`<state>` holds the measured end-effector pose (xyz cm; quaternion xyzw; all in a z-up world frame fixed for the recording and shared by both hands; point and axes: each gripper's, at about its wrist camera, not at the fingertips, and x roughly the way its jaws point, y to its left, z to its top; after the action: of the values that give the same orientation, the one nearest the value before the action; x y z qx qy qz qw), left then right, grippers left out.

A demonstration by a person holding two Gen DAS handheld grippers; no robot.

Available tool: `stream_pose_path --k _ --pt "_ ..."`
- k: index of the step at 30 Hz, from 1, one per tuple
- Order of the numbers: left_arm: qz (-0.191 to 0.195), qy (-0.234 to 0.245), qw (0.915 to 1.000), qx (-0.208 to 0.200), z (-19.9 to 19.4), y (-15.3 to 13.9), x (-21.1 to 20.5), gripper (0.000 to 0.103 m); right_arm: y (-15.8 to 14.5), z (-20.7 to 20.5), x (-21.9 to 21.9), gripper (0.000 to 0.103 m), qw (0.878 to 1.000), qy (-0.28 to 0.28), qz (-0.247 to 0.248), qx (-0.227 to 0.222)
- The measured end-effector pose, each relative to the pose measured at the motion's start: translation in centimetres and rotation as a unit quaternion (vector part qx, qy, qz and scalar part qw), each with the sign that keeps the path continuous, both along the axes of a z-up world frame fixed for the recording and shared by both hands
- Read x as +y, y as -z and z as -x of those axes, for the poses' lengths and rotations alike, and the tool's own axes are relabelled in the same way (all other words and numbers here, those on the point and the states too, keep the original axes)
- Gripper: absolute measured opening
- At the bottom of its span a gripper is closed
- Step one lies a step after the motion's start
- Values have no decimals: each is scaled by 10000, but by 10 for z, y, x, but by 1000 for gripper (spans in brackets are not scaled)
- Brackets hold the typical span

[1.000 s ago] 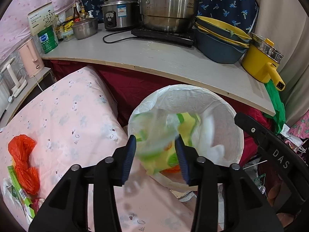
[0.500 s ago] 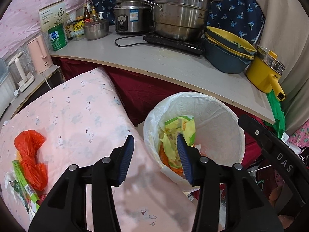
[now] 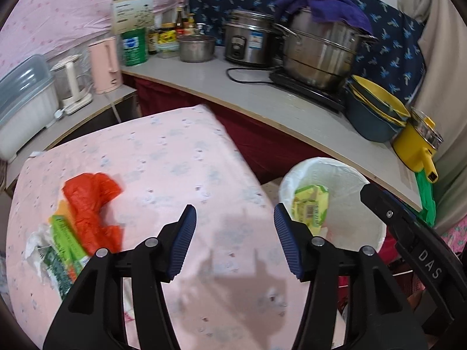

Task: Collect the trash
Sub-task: 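Move both open tools back from the bin to the trash pile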

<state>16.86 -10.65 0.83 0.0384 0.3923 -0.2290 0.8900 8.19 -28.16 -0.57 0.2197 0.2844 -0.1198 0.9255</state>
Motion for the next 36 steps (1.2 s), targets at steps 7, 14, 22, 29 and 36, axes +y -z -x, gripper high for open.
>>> stream_pose_path --k 7,14,22,29,36 --pt "52 -657 9978 8 -6 1 73 60 -1 -17 60 42 9983 -572 111 60" --pt "52 -1297 9914 164 -14 10 149 60 4 -35 125 45 9928 -1159 221 219" --pt "106 -1926 9807 310 -19 22 227 60 15 -57 189 49 9847 -1663 333 400" --pt "219 -2336 9704 570 -27 43 279 60 31 -75 228 51 9782 -1935 415 636" --pt "366 -2550 9630 787 -36 62 310 70 45 -99 253 55 9728 -2104 505 829"
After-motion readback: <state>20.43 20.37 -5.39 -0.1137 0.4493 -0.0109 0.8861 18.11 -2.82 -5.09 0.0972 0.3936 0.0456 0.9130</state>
